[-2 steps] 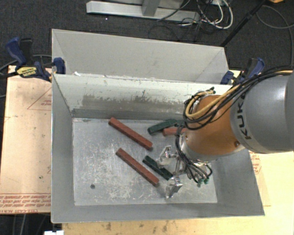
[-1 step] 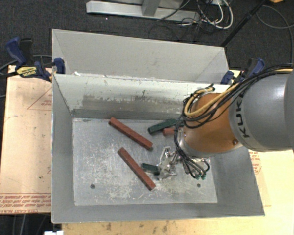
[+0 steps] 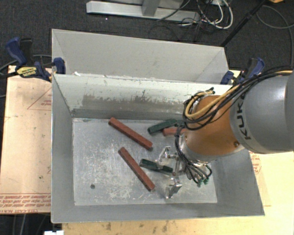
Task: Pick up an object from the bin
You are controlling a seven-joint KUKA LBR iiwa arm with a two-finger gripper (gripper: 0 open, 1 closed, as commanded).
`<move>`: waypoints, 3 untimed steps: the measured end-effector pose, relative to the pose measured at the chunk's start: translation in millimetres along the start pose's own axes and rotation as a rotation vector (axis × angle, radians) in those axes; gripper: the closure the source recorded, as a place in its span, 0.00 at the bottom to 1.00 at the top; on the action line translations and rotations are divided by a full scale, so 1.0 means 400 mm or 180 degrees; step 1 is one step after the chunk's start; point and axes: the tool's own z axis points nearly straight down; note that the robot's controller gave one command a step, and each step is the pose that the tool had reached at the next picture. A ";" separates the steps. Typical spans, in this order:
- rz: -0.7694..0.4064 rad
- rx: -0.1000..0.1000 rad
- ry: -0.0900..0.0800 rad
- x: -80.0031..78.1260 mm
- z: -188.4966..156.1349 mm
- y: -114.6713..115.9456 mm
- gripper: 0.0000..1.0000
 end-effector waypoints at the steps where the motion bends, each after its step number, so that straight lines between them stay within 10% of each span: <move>1: 0.0006 0.0007 -0.0157 -0.028 -0.003 0.002 1.00; 2: -0.0001 0.0000 -0.0012 -0.002 0.000 0.001 0.00; 3: 0.0004 0.0006 -0.0151 -0.027 -0.003 0.002 1.00</move>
Offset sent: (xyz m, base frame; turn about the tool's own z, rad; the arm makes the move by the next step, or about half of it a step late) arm 0.0000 0.0000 0.0000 0.0000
